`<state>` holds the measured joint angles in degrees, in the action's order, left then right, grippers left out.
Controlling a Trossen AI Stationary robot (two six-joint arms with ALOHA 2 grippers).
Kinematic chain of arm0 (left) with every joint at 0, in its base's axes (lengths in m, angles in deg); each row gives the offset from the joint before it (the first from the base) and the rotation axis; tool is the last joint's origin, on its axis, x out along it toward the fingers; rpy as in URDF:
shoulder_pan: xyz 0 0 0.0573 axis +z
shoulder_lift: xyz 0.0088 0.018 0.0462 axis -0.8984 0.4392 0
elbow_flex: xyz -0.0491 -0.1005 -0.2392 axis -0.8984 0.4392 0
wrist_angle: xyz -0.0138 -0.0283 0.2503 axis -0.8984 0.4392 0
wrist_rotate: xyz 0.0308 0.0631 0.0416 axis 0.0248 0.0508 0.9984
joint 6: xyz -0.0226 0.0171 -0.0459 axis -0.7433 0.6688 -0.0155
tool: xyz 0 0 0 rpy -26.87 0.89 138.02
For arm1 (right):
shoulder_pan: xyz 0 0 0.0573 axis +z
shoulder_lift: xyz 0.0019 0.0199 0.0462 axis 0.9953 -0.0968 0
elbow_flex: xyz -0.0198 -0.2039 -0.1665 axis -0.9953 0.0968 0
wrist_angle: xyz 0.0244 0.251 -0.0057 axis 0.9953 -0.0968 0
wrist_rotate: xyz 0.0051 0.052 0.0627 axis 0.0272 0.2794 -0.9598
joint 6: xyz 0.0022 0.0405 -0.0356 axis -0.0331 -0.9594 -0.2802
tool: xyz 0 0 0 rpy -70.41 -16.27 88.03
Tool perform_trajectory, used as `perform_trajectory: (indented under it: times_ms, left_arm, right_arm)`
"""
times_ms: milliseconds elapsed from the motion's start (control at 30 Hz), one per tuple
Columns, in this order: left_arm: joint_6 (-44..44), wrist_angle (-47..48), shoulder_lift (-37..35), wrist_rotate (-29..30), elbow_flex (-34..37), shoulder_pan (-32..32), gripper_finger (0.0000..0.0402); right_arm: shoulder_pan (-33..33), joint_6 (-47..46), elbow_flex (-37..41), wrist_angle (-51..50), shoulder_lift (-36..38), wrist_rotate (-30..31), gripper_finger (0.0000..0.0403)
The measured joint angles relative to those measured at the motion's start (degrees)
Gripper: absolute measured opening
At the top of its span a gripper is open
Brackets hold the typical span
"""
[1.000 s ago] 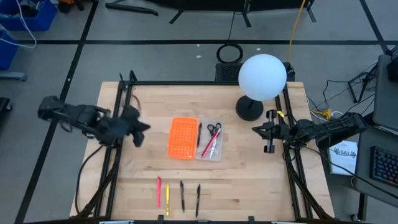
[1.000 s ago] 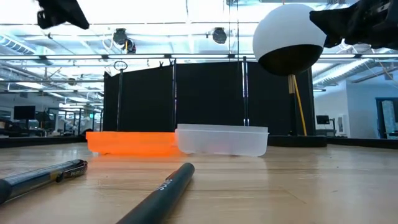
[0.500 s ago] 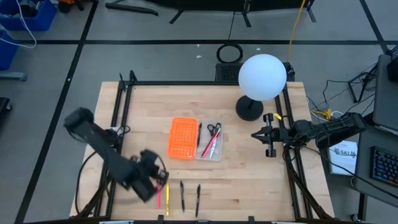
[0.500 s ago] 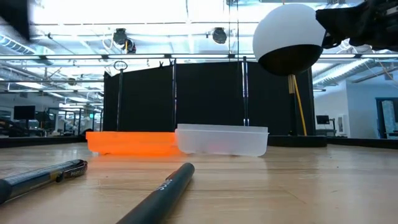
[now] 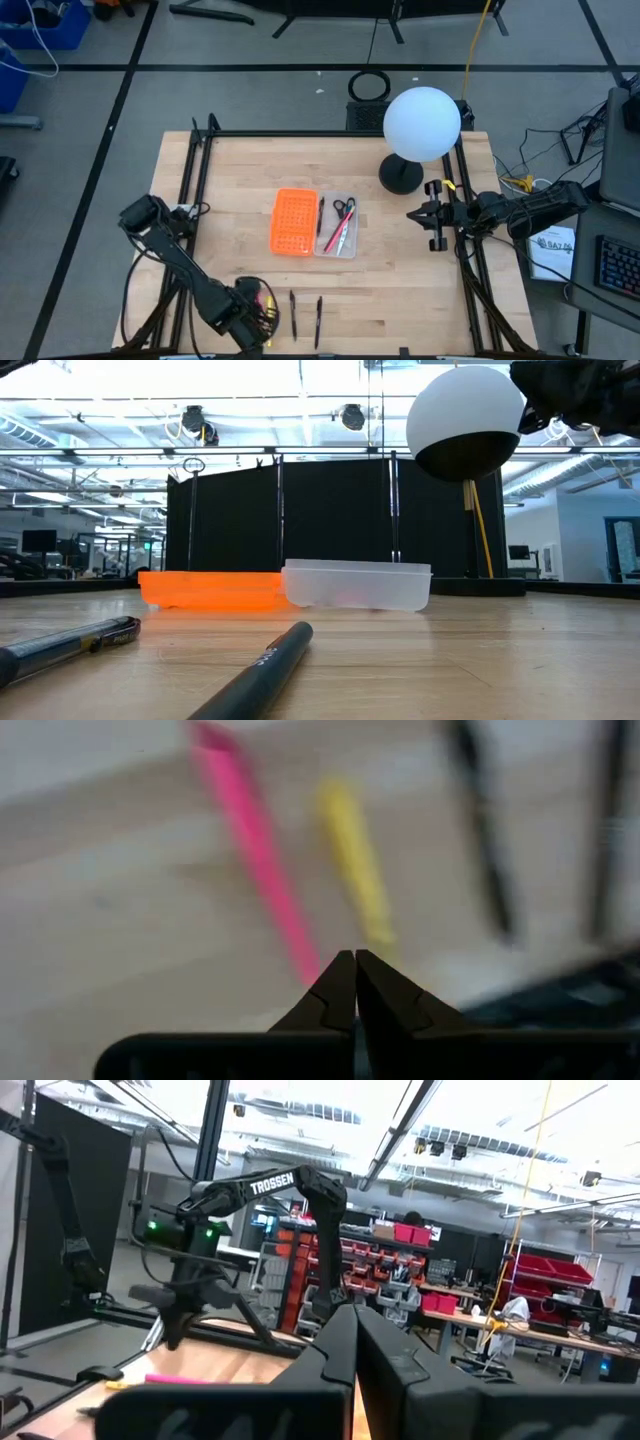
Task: Pick & place school supplies into a supply box
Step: Put the pink pen into the orange box
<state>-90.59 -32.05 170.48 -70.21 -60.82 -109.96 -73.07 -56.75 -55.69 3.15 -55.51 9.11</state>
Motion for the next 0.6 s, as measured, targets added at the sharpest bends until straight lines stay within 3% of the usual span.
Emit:
perform_trajectory:
  times_ms: [267,600]
  left_arm:
    - [2.7,-2.7,0.0,7.5,0.0,-0.3,0.0044]
    - [1.9,-4.8,0.0,10.1,0.0,-1.0,0.0165]
  right_arm:
    - [0.0,-2.7,0.0,-0.5,0.0,0.0,0.0]
    - [0.0,-4.5,0.0,-1.3,0.0,0.0,0.0]
